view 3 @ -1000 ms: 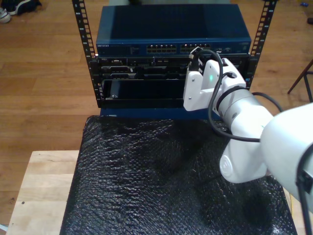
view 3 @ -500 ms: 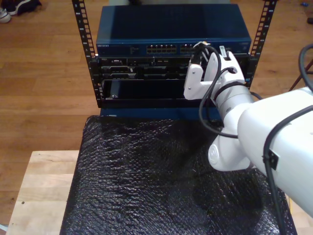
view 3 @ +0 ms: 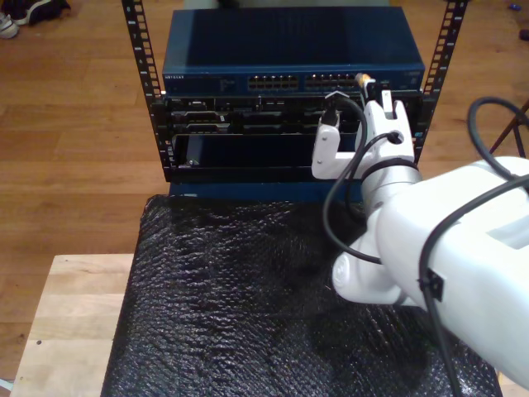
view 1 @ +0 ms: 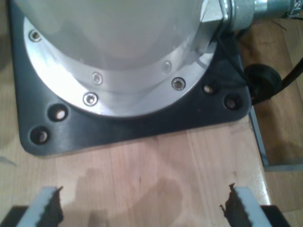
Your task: Grab the cable and plug it in
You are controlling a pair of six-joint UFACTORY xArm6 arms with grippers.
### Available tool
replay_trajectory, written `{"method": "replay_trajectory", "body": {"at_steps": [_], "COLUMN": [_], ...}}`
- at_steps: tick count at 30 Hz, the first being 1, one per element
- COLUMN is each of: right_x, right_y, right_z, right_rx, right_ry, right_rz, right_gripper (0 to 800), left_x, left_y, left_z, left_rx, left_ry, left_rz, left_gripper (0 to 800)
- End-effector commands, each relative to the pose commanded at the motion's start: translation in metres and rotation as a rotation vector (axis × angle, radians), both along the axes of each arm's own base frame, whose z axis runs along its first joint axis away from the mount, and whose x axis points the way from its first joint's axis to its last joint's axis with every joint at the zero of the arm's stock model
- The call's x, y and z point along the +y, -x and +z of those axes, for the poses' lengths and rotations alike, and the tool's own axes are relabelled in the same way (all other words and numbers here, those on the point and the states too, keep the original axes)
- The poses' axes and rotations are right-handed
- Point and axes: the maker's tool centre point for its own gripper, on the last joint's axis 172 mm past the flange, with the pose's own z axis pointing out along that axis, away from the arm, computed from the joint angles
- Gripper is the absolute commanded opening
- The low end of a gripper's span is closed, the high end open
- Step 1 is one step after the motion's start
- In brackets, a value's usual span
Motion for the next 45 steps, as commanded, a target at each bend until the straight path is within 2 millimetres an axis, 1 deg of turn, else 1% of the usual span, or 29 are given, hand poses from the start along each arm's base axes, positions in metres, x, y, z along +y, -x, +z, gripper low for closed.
{"method": "replay_trajectory", "body": {"at_steps": [4,7,11,13,20,22,24,26,35,45], "right_x": [0.001,-0.004,0.001,-0.001,-0.005,-0.002,0.0,-0.004,0.001,0.008], "right_y": [-0.004,-0.008,-0.011,-0.011,-0.014,-0.014,-0.016,-0.016,-0.023,-0.033], "right_z": [-0.001,0.001,-0.009,-0.014,-0.016,-0.021,-0.02,-0.024,-0.038,-0.034], "right_rx": [-0.011,-0.019,-0.011,-0.002,-0.011,-0.009,-0.014,-0.01,-0.001,-0.02], "right_ry": [-0.016,-0.029,-0.058,-0.06,-0.076,-0.074,-0.08,-0.085,-0.08,-0.097], "right_rz": [-0.048,-0.086,-0.12,-0.135,-0.163,-0.164,-0.167,-0.181,-0.179,-0.174], "right_gripper": [0,0,0,0,0,0,0,0,0,0], "left_x": [0.0,0.0,0.0,0.0,0.0,0.0,0.0,0.0,0.0,0.0], "left_y": [0.0,0.0,0.0,0.0,0.0,0.0,0.0,0.0,0.0,0.0], "left_z": [0.0,0.0,0.0,0.0,0.0,0.0,0.0,0.0,0.0,0.0], "left_rx": [0.0,0.0,0.0,0.0,0.0,0.0,0.0,0.0,0.0,0.0], "left_ry": [-0.002,0.0,0.0,0.0,0.0,0.0,0.0,-0.002,0.0,0.0], "left_rz": [0.0,0.0,0.0,0.0,0.0,0.0,0.0,0.0,0.0,0.0], "left_gripper": [800,800,800,800,800,800,800,800,800,800]}}
